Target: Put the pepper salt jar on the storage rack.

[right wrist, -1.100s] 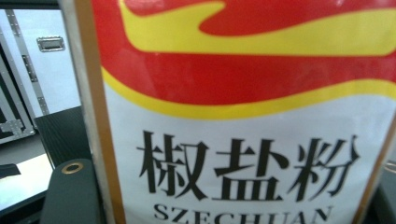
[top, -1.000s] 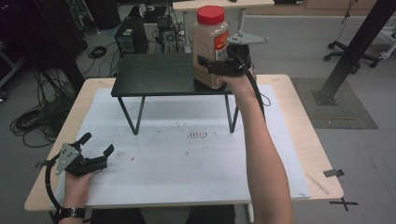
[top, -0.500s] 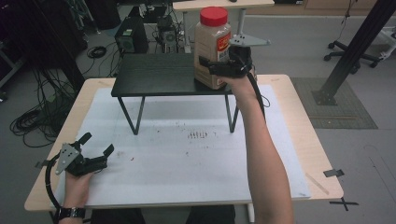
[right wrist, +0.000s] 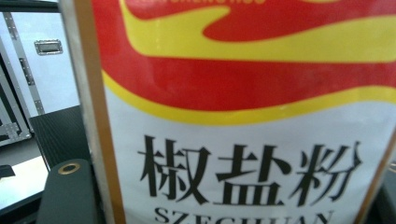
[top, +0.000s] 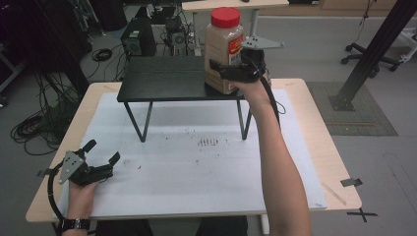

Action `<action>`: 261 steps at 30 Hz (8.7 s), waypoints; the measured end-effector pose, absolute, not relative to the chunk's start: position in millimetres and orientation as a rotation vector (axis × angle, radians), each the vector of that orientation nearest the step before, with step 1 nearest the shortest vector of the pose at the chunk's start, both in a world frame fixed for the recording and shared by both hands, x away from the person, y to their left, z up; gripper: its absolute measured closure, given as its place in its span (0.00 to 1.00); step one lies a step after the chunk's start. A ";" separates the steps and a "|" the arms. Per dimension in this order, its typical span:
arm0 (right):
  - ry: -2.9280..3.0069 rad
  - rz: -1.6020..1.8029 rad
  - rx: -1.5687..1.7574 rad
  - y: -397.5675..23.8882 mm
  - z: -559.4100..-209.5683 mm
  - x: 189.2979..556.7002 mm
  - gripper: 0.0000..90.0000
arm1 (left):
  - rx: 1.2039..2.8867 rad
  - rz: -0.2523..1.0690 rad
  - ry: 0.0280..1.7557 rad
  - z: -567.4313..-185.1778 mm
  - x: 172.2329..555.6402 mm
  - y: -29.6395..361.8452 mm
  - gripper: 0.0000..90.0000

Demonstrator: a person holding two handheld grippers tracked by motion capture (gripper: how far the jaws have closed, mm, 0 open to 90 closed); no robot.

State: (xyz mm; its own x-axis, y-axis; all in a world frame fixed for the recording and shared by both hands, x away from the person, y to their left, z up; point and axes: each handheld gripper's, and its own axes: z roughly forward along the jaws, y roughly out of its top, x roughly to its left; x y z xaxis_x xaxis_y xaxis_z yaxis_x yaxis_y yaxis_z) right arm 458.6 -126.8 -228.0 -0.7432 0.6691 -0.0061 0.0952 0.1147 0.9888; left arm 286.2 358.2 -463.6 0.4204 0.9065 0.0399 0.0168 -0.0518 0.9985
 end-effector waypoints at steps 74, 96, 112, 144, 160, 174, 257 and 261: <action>1.879 1.621 0.753 -173.8 -213.2 395.7 0.07 | 1.450 0.910 0.878 -463.7 285.3 357.0 0.00; 1.913 1.646 0.679 -181.9 -220.4 367.6 0.07 | 1.452 0.910 0.875 -463.6 285.2 357.1 0.00; 1.942 1.677 0.625 -191.4 -239.8 352.2 0.07 | 1.454 0.911 0.874 -463.7 285.2 356.8 0.00; 2.062 1.696 0.601 -203.8 -312.4 339.1 0.08 | 1.460 0.915 0.876 -463.8 284.8 356.4 0.00; 2.092 1.692 0.651 -210.0 -348.8 339.4 0.08 | 1.462 0.919 0.877 -463.9 285.0 355.9 0.00; 2.113 1.684 0.697 -210.2 -375.3 341.2 0.07 | 1.464 0.920 0.876 -463.9 284.8 355.9 0.00; 1.935 1.635 0.893 -220.1 -457.8 333.1 0.08 | 1.490 0.928 0.862 -464.6 284.5 354.1 0.00; 1.932 1.630 0.894 -219.8 -457.8 332.9 0.08 | 1.490 0.930 0.861 -464.5 284.4 354.0 0.00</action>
